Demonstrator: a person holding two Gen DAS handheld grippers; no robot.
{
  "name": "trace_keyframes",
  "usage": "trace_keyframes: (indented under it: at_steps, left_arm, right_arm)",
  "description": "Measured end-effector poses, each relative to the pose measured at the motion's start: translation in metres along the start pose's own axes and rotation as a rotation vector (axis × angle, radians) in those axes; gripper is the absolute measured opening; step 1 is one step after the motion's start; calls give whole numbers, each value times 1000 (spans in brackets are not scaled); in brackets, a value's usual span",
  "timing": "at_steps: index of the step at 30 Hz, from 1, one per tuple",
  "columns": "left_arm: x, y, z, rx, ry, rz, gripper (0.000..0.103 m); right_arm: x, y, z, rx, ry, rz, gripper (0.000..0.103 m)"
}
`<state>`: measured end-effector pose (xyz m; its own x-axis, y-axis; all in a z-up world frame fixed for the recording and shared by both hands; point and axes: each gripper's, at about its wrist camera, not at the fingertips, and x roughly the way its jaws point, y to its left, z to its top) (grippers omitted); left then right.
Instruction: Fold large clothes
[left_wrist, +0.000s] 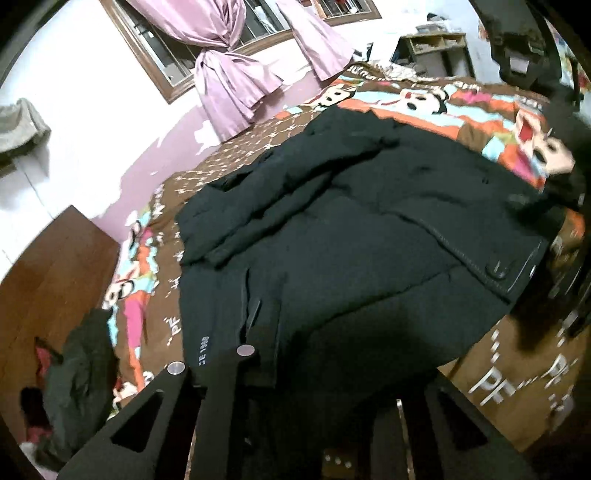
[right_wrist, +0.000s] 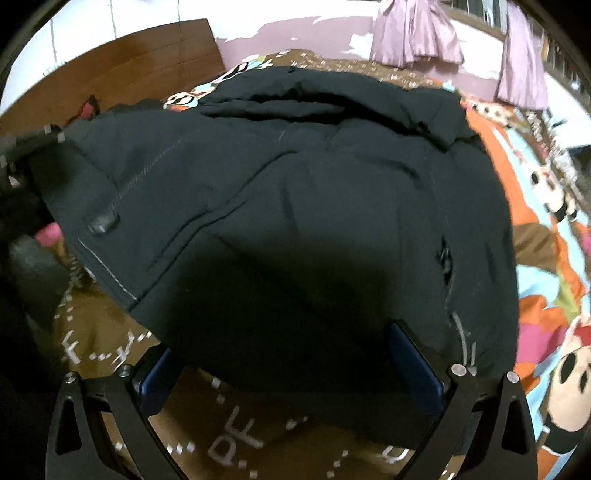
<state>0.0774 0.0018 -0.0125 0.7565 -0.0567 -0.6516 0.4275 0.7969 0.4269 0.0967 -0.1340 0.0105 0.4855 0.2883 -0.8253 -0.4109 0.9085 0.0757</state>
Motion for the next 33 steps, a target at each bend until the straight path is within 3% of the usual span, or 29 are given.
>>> trace_keyframes:
  at_steps: [5, 8, 10, 14, 16, 18, 21, 26, 33]
  left_arm:
    - [0, 27, 37, -99, 10, -116, 14]
    - [-1, 33, 49, -124, 13, -136, 14]
    - [-3, 35, 53, -137, 15, -146, 14]
    - [-6, 39, 49, -140, -2, -147, 14]
    - [-7, 40, 47, -145, -8, -151, 14]
    - [-7, 41, 44, -148, -14, -147, 15]
    - [-7, 43, 39, -156, -17, -129, 16]
    - [-11, 47, 20, -182, -18, -152, 22]
    - [-16, 25, 0, -126, 7, -82, 29]
  right_arm:
    - [15, 6, 9, -3, -2, -119, 103]
    - [15, -8, 20, 55, -33, -239, 103]
    - [5, -23, 27, 105, -74, -263, 103]
    - [-24, -54, 40, 209, -163, -136, 100]
    - [-32, -57, 49, 202, -180, -76, 84]
    - [-39, -54, 62, 168, -189, -37, 56]
    - [-50, -44, 79, 126, -203, 8, 37]
    - [-63, -49, 107, 182, -230, 146, 29]
    - [-68, -34, 131, 153, -242, 164, 28]
